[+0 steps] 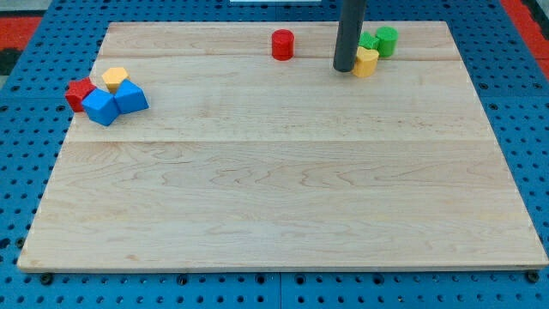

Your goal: Slide the yellow hexagon to the top left of the green star

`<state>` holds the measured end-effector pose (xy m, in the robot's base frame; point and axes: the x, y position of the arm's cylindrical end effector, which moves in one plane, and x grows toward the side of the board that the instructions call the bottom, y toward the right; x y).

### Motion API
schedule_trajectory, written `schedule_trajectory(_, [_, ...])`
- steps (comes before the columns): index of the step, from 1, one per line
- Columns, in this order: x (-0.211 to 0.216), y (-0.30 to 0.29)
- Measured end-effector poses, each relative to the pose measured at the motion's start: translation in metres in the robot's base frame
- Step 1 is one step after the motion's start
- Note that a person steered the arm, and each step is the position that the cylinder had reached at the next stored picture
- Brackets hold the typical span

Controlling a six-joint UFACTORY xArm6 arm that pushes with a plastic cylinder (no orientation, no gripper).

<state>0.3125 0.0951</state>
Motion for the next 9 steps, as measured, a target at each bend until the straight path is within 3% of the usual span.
schedule_trajectory(1, [0.029,-0.038])
schedule_trajectory(4, [0.091,-0.233])
schedule_trajectory(5, [0.134,-0.296])
schedule_trajectory(6, [0.141,-0.4])
schedule_trajectory(7, [0.111,-0.399])
schedule_trajectory(8, [0.023,-0.391])
schedule_trajectory(9, [-0.003,-0.392])
